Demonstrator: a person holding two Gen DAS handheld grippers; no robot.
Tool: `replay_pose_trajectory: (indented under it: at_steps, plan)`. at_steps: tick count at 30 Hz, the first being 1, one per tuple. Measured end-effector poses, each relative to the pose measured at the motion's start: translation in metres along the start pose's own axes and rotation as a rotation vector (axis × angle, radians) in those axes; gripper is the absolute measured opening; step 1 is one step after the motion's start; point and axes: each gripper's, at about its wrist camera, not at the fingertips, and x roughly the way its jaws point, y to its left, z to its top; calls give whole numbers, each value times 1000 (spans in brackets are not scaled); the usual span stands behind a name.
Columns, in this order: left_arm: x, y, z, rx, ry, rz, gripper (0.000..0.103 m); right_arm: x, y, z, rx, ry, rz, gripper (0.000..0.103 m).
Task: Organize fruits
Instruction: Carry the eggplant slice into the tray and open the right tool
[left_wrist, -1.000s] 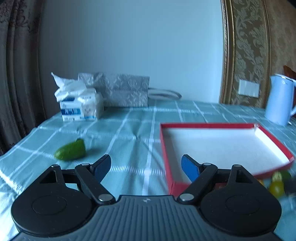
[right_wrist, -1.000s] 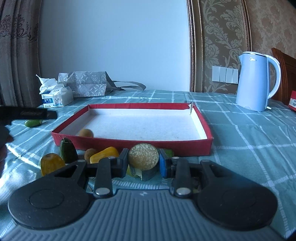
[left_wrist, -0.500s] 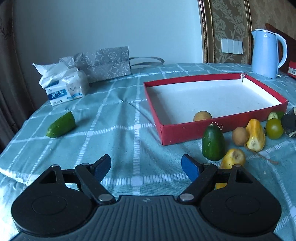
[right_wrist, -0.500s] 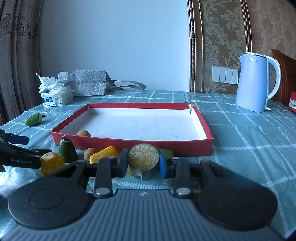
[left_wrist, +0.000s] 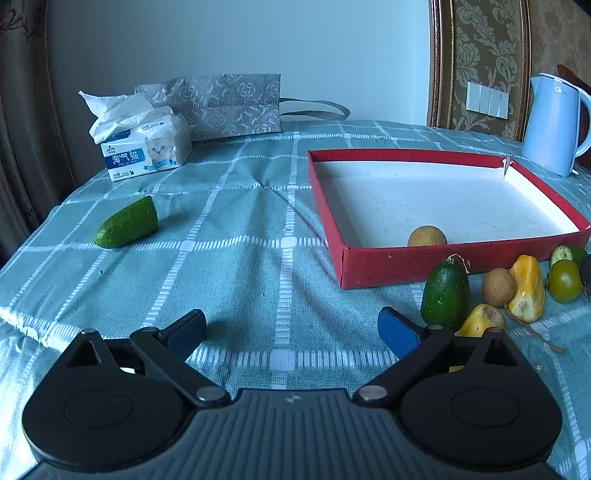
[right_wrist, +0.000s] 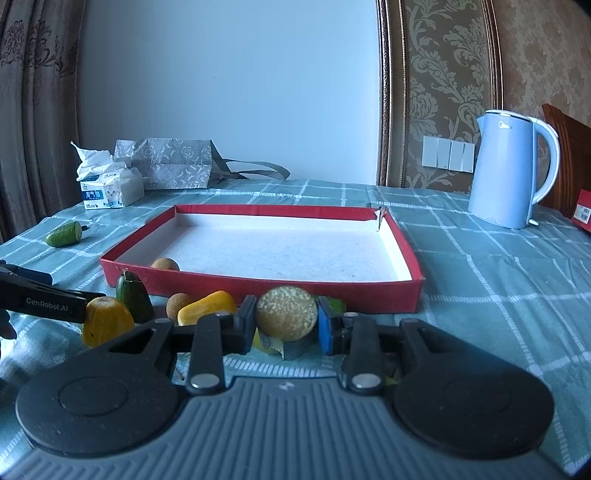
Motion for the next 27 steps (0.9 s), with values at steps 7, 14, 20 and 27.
replay_pose_trajectory:
  at_steps: [7,14,20,27]
  plan:
    - [0,1,0,-9,4,-7,100,-2,1,5,-25,-13,-23,31]
    - [1,2,0,-15,6,-11,101,6,-2,35,-45,-66,-39,31]
    - [1,2,0,-15,6,-11,101,66,-13,71,-38,39,-52,31]
    - [1,2,-1,-16,6,-11,101,134,-27,78,29,203,-68,31]
